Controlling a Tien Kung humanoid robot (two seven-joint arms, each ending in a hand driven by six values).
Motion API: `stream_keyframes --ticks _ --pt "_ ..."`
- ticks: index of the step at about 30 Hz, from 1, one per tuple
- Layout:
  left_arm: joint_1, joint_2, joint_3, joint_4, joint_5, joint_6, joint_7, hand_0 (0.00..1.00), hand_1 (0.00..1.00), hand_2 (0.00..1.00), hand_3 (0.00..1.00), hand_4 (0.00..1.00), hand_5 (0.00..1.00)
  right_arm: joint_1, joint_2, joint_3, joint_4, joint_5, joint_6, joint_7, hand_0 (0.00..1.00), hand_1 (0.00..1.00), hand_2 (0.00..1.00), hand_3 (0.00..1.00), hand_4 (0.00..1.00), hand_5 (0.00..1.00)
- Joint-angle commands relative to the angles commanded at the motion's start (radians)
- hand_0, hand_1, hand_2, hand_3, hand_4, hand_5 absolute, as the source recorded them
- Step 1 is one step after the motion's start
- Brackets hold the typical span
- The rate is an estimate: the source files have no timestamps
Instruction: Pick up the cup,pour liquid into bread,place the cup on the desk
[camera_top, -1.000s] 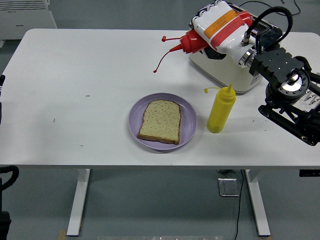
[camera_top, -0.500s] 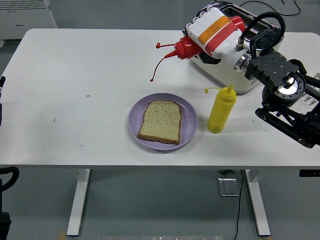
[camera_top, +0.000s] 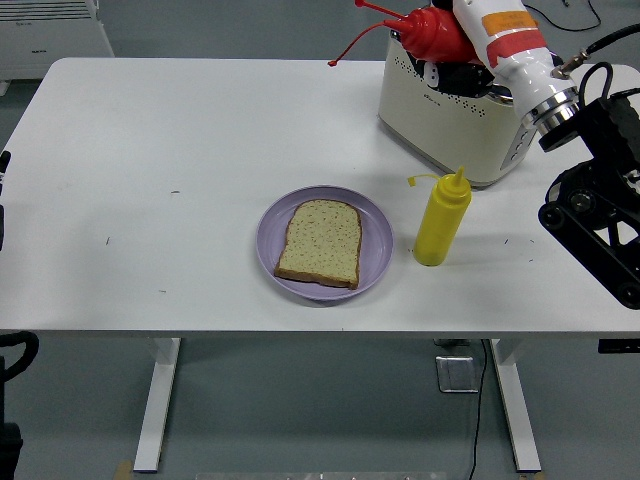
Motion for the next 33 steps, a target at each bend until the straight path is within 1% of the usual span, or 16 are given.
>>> stream_keyframes --ticks 2,3,6,7,8,9,10,12,17,25,28,32,33 --pt "0.0 0.0 0.001 0.0 0.0 0.0 0.0 0.836 0.859 0.881 0.789 0.661 0.998 -0.044 0.004 0.077 0.017 0.091 0.047 0.05 0.002 0.045 0.195 0.246 0.671 0.002" --pt "0.0 0.0 0.001 0.0 0.0 0.0 0.0 0.836 0.861 0.883 0.787 0.662 0.998 -0.049 0.005 0.094 0.019 0.13 0.053 0.055 0.002 0.043 0.191 0.247 0.679 0.021" --pt "-0.001 0.0 0.003 0.0 -0.001 0.0 0.001 0.836 0.861 0.883 0.787 0.662 0.998 -0.097 0.009 0.182 0.036 0.26 0.114 0.082 0.002 0.043 0.191 0.247 0.679 0.021" --pt "-0.001 0.0 0.003 0.0 -0.001 0.0 0.001 0.836 0.861 0.883 0.787 0.662 0.998 -0.102 0.01 0.196 0.037 0.299 0.121 0.085 0.002 0.043 0.191 0.247 0.679 0.021" --pt "-0.001 0.0 0.003 0.0 -0.001 0.0 0.001 0.836 0.861 0.883 0.787 0.662 0.998 -0.12 0.012 0.228 0.039 0.338 0.141 0.09 0.002 0.043 0.191 0.247 0.679 0.021" --pt "-0.002 0.0 0.004 0.0 -0.001 0.0 0.001 0.84 0.861 0.884 0.786 0.663 0.998 -0.139 0.014 0.257 0.04 0.377 0.153 0.096 0.002 0.04 0.189 0.246 0.699 0.043" --pt "-0.002 0.0 0.004 0.0 -0.001 0.0 0.001 0.84 0.861 0.884 0.786 0.663 0.998 -0.15 0.016 0.281 0.04 0.422 0.158 0.1 0.002 0.04 0.189 0.246 0.699 0.043" --pt "-0.002 0.001 0.004 0.0 -0.001 0.0 0.001 0.84 0.861 0.884 0.786 0.663 0.998 -0.173 0.019 0.316 0.039 0.507 0.166 0.115 0.002 0.04 0.189 0.246 0.699 0.043" --pt "-0.002 0.001 0.005 0.001 -0.002 0.002 0.001 0.839 0.861 0.883 0.786 0.664 0.998 -0.237 0.031 0.386 0.02 0.712 0.166 0.169 0.002 0.038 0.187 0.248 0.706 0.046" --pt "-0.002 0.001 0.009 0.0 -0.002 0.004 0.002 0.839 0.86 0.883 0.784 0.664 0.998 -0.323 0.03 0.448 -0.021 1.043 0.17 0.194 0.002 0.036 0.182 0.248 0.712 0.057" --pt "-0.002 0.002 0.009 0.0 -0.002 0.004 0.002 0.84 0.861 0.883 0.783 0.664 0.998 -0.35 0.025 0.458 -0.037 1.048 0.165 0.205 0.002 0.033 0.179 0.247 0.713 0.062" --pt "-0.003 0.002 0.012 0.0 -0.002 0.004 0.003 0.84 0.861 0.883 0.783 0.664 0.998 -0.376 0.026 0.458 -0.066 1.021 0.139 0.248 0.002 0.033 0.179 0.247 0.713 0.062" --pt "-0.003 0.002 0.012 0.0 -0.002 0.004 0.003 0.841 0.861 0.884 0.781 0.663 0.998 -0.381 0.026 0.451 -0.074 1.019 0.123 0.272 0.002 0.034 0.179 0.245 0.72 0.072"
